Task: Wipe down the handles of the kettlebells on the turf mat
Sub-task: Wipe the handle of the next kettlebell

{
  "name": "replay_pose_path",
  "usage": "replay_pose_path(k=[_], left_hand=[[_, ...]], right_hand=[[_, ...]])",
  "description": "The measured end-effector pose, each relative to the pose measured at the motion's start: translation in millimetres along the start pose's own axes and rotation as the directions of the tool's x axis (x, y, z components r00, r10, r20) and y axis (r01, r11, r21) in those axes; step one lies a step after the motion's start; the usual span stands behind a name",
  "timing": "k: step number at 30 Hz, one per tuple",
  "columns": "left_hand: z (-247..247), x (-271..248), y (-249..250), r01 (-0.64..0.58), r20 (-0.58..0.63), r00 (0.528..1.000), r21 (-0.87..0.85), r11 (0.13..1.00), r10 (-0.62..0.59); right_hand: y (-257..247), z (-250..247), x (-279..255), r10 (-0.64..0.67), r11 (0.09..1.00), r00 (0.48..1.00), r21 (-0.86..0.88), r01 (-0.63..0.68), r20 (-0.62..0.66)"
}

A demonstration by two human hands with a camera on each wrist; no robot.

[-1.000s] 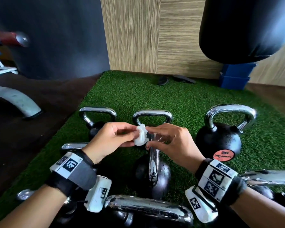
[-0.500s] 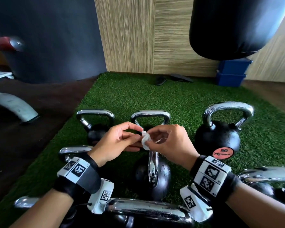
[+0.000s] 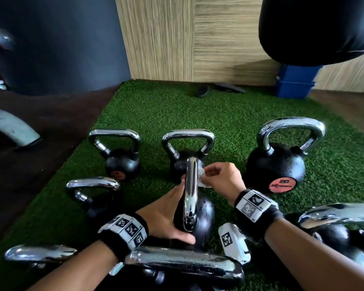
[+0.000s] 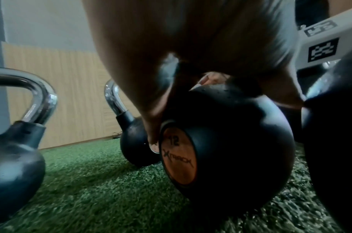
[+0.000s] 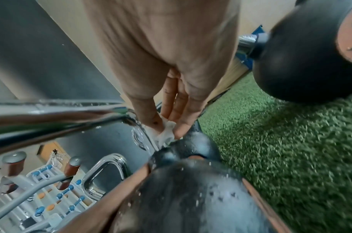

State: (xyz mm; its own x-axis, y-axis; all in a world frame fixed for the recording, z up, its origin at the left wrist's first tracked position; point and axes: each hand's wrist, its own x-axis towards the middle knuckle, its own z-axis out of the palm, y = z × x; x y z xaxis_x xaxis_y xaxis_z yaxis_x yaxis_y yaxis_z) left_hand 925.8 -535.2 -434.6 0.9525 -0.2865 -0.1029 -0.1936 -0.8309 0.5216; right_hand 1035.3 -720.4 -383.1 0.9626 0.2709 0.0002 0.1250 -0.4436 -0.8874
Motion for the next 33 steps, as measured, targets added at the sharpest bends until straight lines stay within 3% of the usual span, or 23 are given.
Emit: replay_pose_path(k=[3,7,12,17,20,23,27,29,33], left_hand=[[2.2,8.6,6.3,-0.046,-0.096,0.995,-0.072,0.996,0.039],[1.5,12.4,1.4,-0.066,-0.102,0.993,-0.139,0.988,0.052],[2.1,18.4,-6.0,-0.131,-0.148,0.983,-0.161,0.978,0.107],[-3.0,21.5,-9.0,-0.092,-0.109,0.992,-0.224,0.970,0.069],[-6.6,25.8,-10.4,-0.030,-0.034,0.999,-0.252,0.967,0.023],[-10.3,26.0,-11.1,-0.005,-0.018,1.000,-0.185,0.983,0.002],[-13.9,23.2,-10.2,0.020,-0.010,1.000,-0.126,0.992,-0.022],[-16.1,23.2,-7.2,0.021,0.000,1.000,-0.113,0.993,-0.021],[-19.2,24.0,-3.3,0.013,0.036,0.999,-0.100,0.995,-0.009]], right_hand=[[12.3,13.5,2.5,0.014,0.997,1.000,0.078,-0.015,0.018],[17.0,15.4,3.1,0.056,0.989,0.992,0.131,-0.071,0.111],[-0.2,18.2,15.9,-0.027,0.969,0.999,0.248,0.015,0.046],[-5.5,14.4,20.4,-0.183,0.963,0.983,0.194,0.186,-0.029],[-7.8,9.6,25.9,-0.255,0.966,0.965,0.032,0.257,-0.056],[-9.5,2.9,24.1,-0.425,0.903,0.901,-0.112,0.414,-0.093],[-9.2,-6.7,-0.7,-0.683,0.707,0.730,-0.270,0.654,-0.018],[-11.6,-12.4,-6.8,-0.709,0.671,0.703,-0.257,0.696,0.052],[-26.3,-20.1,-10.2,-0.686,0.675,0.719,-0.270,0.687,0.114]])
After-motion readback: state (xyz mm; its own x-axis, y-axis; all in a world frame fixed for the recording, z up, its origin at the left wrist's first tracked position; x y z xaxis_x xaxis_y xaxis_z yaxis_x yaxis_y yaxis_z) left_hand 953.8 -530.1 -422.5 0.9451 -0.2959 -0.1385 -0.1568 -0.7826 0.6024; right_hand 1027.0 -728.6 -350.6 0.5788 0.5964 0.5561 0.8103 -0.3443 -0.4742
